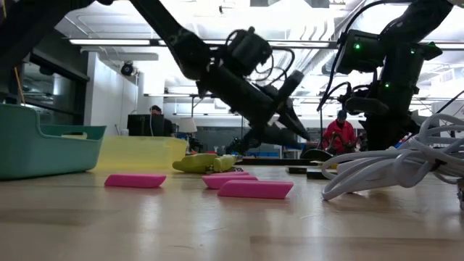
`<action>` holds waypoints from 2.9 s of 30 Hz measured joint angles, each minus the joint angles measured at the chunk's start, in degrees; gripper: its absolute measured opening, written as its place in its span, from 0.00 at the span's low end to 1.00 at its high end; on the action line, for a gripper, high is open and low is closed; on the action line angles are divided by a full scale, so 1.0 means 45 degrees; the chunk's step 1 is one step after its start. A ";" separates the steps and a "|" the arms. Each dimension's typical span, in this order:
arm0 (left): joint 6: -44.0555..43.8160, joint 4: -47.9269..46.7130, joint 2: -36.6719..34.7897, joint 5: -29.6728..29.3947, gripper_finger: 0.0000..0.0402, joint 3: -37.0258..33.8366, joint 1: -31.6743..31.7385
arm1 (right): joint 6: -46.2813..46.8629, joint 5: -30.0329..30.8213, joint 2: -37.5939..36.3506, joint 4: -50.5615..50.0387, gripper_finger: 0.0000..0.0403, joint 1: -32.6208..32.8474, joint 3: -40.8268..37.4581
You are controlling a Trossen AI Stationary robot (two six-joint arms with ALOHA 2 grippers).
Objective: Pick & Place School Supplies
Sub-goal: Put the middle yellow crayon box into the yellow bin
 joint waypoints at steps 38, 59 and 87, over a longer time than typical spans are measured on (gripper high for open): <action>-0.0096 -0.1787 0.0971 -0.0523 0.27 0.1420 0.0474 | -0.0345 -0.0073 0.1501 0.1299 0.00 0.0001 0.0020; -0.0304 -0.1506 0.1162 -0.0128 0.27 0.1433 0.0508 | -0.0347 -0.0083 0.1520 0.1329 0.00 0.0002 0.0010; -0.0743 -0.0810 0.1673 0.0194 0.22 0.1443 0.0568 | -0.0355 -0.0087 0.1525 0.1340 0.00 0.0003 0.0000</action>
